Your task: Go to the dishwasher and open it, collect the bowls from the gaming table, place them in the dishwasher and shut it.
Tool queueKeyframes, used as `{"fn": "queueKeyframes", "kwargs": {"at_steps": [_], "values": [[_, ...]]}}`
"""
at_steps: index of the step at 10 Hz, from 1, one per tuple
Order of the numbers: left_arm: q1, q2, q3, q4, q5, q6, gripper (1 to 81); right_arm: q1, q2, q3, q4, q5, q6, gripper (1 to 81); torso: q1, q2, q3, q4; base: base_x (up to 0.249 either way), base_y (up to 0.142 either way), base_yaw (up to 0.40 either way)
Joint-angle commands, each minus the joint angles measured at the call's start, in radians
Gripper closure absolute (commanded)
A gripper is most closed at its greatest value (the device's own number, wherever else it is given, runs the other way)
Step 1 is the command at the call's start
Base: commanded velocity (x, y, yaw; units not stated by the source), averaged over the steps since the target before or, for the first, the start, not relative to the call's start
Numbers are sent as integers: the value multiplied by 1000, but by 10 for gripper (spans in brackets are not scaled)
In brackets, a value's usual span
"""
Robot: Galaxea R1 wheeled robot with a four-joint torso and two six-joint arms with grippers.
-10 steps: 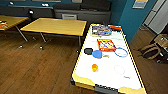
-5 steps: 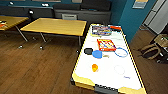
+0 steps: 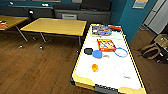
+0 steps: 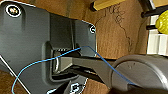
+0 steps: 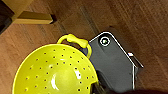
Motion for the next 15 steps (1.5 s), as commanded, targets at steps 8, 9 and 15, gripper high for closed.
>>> {"fn": "queueKeyframes", "kwargs": {"at_steps": [8, 9, 15], "values": [[-296, -459, 494, -36, 29, -4, 10, -91, 147, -105, -111, 0, -7, 811, 0, 0, 0, 0, 0, 0, 0], [-325, -478, 515, -65, 29, -4, 10, -97, 161, -108, -113, 0, -7, 811, 0, 0, 0, 0, 0, 0, 0], [-537, -522, 606, -355, 33, -4, 10, -100, 242, -161, -119, -3, -5, 811, 0, 0, 0, 0, 0, 0, 0]]}}
